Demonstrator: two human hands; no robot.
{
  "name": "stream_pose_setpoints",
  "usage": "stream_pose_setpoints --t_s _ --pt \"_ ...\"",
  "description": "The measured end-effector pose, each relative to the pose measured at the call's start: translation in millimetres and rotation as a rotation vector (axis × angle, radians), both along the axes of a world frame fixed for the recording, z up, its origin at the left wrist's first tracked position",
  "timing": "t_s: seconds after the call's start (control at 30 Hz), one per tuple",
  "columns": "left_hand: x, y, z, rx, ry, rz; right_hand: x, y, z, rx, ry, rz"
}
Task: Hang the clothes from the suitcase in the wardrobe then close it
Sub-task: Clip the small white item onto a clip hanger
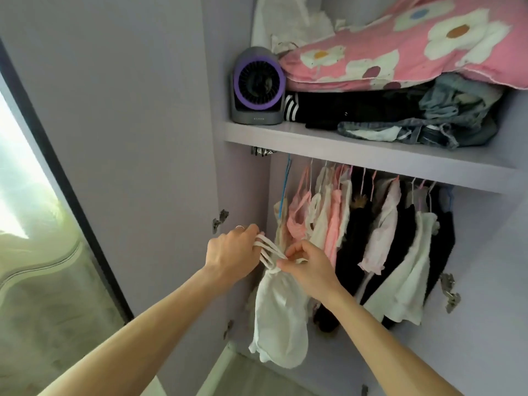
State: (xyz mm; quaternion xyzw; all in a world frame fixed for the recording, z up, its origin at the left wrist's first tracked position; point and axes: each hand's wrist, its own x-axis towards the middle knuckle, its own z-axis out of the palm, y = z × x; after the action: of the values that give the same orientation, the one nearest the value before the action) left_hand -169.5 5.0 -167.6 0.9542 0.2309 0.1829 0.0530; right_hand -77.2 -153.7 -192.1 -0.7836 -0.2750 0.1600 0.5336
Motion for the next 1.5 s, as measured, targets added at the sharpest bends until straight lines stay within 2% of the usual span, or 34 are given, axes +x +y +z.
stream_pose_setpoints --t_s 0.23,0.47,0.6,0.83,1.03,1.3,1.5 --pt "28 106 48 0.435 0.225 0.001 40 91 40 -0.090 -0.075 0.063" --pt "51 180 63 0.663 0.375 0.009 99 150 43 -0.245 -0.119 -0.003" --pt "79 219 68 0.724 0.359 0.061 142 196 41 -0.311 -0.172 -0.030" --pt "136 255 48 0.989 0.375 0.137 230 282 22 -0.371 -0.235 -0.093" --pt "166 271 12 1.144 0.346 0.223 305 338 -22 -0.289 -0.293 -0.240" --pt "172 282 2 1.204 0.252 0.260 360 387 -36 0.090 -0.155 -0.391" --pt "175 286 1 1.234 0.205 0.259 385 403 -16 0.073 -0.194 -0.395"
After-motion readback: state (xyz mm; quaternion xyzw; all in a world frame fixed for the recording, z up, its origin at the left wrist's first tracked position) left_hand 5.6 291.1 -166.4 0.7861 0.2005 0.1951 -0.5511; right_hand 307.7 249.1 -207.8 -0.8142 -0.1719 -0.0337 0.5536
